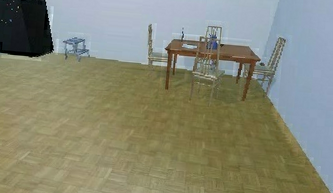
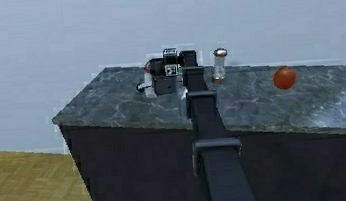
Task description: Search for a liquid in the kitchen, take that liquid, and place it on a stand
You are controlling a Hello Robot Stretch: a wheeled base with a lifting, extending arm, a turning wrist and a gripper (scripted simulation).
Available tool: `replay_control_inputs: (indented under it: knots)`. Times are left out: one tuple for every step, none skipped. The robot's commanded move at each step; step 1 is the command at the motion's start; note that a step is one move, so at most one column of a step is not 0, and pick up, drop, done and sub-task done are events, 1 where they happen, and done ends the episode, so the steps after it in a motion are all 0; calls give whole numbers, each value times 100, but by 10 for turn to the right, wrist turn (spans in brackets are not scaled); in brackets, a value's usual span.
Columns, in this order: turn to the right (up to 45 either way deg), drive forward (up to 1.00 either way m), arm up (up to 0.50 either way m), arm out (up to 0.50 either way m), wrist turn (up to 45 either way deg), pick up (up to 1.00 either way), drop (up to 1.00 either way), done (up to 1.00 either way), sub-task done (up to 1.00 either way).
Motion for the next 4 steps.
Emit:
replay_control_inputs:
  knots:
    - [0,0,4,0,0,0,0,0,0]
    - [0,0,0,0,-450,0,0,0,0]
    - [0,0,0,0,-450,0,0,0,0]
    - [0,0,0,0,-270,0,0,0,0]
